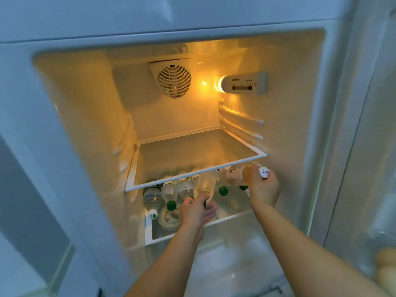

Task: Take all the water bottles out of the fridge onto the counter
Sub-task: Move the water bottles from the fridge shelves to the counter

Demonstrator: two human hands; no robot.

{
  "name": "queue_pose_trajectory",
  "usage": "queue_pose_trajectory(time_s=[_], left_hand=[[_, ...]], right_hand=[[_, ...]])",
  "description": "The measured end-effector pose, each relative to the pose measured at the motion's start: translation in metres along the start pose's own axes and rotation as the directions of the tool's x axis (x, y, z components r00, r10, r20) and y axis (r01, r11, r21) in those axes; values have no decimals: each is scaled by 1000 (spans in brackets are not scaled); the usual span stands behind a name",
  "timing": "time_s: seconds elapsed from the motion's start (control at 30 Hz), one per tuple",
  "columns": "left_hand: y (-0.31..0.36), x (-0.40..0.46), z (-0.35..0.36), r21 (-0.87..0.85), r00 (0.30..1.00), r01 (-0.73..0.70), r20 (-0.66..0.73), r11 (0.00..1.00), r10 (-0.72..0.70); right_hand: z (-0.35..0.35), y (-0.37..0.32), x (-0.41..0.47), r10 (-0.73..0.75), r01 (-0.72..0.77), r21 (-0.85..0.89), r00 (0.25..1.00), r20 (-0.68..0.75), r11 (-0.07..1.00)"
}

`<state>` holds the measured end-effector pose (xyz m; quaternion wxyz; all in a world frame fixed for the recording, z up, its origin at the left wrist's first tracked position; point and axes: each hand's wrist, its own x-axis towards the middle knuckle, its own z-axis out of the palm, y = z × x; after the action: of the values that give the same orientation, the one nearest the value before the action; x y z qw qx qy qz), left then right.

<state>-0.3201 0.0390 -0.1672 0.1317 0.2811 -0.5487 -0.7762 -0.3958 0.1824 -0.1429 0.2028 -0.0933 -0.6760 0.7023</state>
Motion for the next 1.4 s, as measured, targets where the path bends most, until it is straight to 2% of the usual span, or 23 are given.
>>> queue_pose_trajectory(time_s=[0.1, 0.23, 0.37, 0.47, 0.53, 0.67, 0.83, 0.9, 0.97, 1.07, 1.13, 1.2, 1.27, 1.4], left_hand=[[11, -17, -13, 68, 1000, -12, -4, 998, 12], [22, -38, -32, 337, 987, -160, 25, 928, 161], [37, -56, -45, 547, 934, -331, 76, 769, 348], [49, -65, -50, 713, 873, -416, 137, 565, 469], [56, -68, -55, 759, 838, -443, 161, 477, 521], [68, -65, -64, 808, 777, -451, 147, 379, 612], [75, -52, -75, 920, 682, -371, 176, 128, 710], [74, -45, -78, 934, 637, -352, 189, 65, 747], [71, -40, -78, 933, 606, -353, 165, 76, 778], [59, -44, -75, 899, 578, -406, 113, 165, 808], [49, -46, -72, 811, 597, -481, 26, 332, 802], [46, -48, -69, 660, 657, -531, -75, 532, 750], [48, -45, -66, 567, 711, -515, -137, 643, 690], [53, -39, -67, 537, 702, -568, -79, 624, 708]], right_hand=[[-19, -15, -11, -64, 67, -102, 998, 26, 992], [-33, -22, -23, -98, 114, -215, 991, 87, 970], [-30, -35, -42, -127, 187, -274, 967, 222, 944], [-24, -41, -54, -174, 271, -290, 931, 320, 918], [-20, -45, -59, -185, 299, -297, 915, 358, 907], [-8, -50, -58, -192, 354, -351, 887, 419, 867], [8, -47, -52, -292, 496, -451, 845, 449, 742], [15, -45, -52, -257, 460, -391, 845, 469, 797], [20, -41, -55, -199, 338, -230, 859, 471, 913], [20, -37, -65, -156, 186, -23, 881, 447, 982], [21, -34, -66, -153, 172, -1, 875, 459, 985], [22, -34, -64, -160, 192, -14, 855, 494, 981], [23, -33, -62, -153, 181, -12, 862, 484, 983], [18, -36, -62, -93, 103, -9, 925, 369, 995]])
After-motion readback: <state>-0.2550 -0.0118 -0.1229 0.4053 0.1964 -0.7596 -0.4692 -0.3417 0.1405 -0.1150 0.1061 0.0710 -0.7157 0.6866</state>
